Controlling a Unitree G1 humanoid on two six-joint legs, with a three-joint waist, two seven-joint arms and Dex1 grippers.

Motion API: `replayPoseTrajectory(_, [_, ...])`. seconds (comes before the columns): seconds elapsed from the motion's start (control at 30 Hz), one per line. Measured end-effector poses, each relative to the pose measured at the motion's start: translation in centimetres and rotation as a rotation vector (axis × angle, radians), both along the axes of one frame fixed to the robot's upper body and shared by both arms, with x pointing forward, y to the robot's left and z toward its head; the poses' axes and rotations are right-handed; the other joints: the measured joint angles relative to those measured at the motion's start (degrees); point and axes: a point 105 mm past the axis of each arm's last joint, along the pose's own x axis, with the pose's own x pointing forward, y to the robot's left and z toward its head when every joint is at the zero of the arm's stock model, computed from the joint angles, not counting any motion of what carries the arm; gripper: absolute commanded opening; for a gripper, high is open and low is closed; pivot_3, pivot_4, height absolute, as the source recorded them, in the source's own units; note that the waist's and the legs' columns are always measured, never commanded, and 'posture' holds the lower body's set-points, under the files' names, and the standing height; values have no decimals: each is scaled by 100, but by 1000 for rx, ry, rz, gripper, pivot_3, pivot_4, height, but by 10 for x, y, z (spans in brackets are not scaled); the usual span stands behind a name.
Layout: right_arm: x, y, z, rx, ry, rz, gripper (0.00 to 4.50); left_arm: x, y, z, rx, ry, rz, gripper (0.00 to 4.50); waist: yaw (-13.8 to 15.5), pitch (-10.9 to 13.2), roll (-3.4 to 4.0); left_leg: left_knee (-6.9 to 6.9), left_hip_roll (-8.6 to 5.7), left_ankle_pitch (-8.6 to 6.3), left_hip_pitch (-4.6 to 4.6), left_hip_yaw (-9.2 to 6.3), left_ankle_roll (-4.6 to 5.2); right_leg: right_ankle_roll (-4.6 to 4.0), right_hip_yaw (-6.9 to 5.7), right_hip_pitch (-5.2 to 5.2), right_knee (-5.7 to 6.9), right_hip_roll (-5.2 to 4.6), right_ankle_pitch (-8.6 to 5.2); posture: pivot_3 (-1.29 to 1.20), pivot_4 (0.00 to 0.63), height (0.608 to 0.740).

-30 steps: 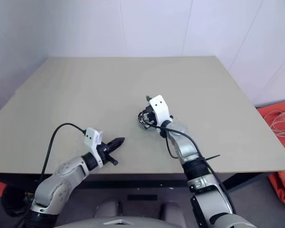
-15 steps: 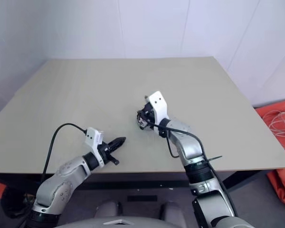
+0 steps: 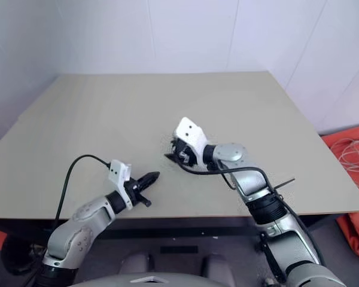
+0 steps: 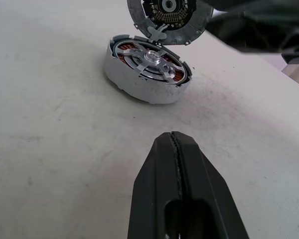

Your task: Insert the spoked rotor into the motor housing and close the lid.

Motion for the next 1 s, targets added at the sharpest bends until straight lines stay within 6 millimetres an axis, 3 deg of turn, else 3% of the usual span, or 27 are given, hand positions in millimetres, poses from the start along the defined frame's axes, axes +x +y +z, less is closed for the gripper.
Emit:
replayPoseTrajectory(0.23, [-8, -2, -10, -257, -63, 192, 3302, 3, 0, 0, -6, 2, 5, 0, 1, 0, 0, 4, 0, 0, -2, 0, 1, -3, 0, 0, 2, -1, 1, 0, 0, 740])
replayPoseTrajectory(0.43, [7, -15, -28, -487, -84, 270, 3302, 4, -2, -1, -22, 7, 10, 0, -6, 0, -1, 9, 1, 0, -4, 1, 1, -33, -1, -2, 5, -1, 18, 0, 0, 740])
replayPoseTrajectory(0.73, [34, -21, -25, -627, -154, 300, 3302, 4, -4, -1, -35, 7, 13, 0, -6, 0, -2, 9, 3, -1, -13, 2, 4, -56, -6, -6, 6, -1, 19, 0, 0, 740])
replayPoseTrajectory(1.0, [37, -31, -29, -698, -151, 355, 3302, 5, -5, 0, -39, 7, 13, 0, -5, 0, -2, 13, 5, -4, -19, 1, 9, -62, -10, -8, 8, 0, 17, 0, 0, 740])
